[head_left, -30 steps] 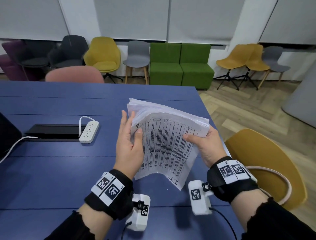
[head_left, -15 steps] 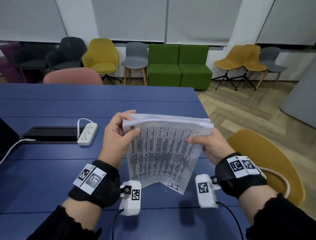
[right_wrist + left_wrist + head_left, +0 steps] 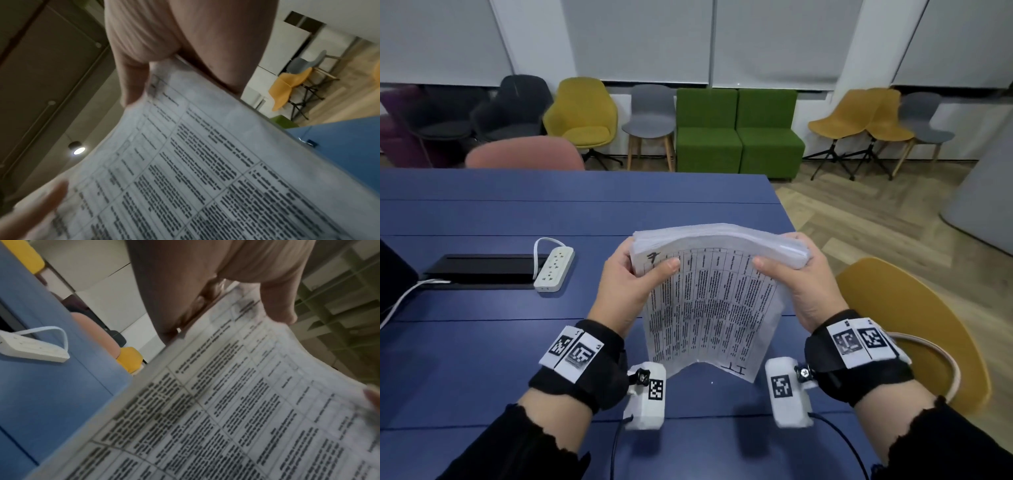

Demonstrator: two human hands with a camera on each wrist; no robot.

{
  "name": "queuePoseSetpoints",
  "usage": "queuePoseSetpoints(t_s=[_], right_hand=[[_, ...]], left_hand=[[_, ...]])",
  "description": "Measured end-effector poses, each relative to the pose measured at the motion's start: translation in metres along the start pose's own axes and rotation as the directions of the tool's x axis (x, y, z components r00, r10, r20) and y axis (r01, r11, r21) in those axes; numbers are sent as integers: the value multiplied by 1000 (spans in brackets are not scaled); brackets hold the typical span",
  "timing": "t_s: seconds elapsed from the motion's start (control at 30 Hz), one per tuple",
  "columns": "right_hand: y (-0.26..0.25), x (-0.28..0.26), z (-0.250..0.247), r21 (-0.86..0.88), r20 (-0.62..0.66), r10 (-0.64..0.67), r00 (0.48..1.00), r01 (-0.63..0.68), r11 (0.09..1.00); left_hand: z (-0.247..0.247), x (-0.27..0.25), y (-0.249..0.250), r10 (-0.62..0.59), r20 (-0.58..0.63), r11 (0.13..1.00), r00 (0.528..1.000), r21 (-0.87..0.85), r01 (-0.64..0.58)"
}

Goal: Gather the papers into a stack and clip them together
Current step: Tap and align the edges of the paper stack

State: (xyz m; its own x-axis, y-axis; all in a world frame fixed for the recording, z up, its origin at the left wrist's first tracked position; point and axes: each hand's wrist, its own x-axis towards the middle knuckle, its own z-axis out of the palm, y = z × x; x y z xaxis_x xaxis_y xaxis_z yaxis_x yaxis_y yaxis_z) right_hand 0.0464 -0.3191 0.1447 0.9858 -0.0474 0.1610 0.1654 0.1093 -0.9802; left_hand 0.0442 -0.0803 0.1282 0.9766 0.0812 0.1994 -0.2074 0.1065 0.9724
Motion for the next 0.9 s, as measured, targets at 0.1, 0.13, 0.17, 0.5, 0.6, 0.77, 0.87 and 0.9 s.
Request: queuePoseSetpoints(t_s=[0.1, 0.13, 0.17, 0.5, 0.6, 0.77, 0.87, 0.9], right_hand=[[-6, -1, 7, -14, -164, -46, 985, 44, 999], [-7, 1, 9, -8, -215, -43, 976, 42, 999], [-9, 2, 13, 3, -255, -36, 966, 38, 999], [-6, 15, 20, -119, -405, -70, 912, 23, 993], [-5, 16, 21, -118, -389, -48, 920, 1, 993], [-2, 8, 9, -90, -193, -102, 976, 85, 992], [7, 5, -4, -80, -44, -25, 999, 21, 997], [10, 5, -6, -69, -14, -3, 1000, 2, 998]], left_hand=[[9, -2, 10, 50, -73, 999, 996, -9, -50], [12, 0, 14, 55, -108, 998, 993, -11, -57], [15, 2, 17, 51, -150, 999, 987, -13, -53], [23, 22, 21, -25, -313, 1000, 949, -7, 24], [22, 22, 21, -18, -310, 1000, 951, 15, 24], [10, 17, 13, 41, -146, 997, 988, 64, -32], [-6, 12, -1, -21, 62, 992, 998, 122, 13], [-8, 11, -4, -50, 107, 994, 993, 104, 39]])
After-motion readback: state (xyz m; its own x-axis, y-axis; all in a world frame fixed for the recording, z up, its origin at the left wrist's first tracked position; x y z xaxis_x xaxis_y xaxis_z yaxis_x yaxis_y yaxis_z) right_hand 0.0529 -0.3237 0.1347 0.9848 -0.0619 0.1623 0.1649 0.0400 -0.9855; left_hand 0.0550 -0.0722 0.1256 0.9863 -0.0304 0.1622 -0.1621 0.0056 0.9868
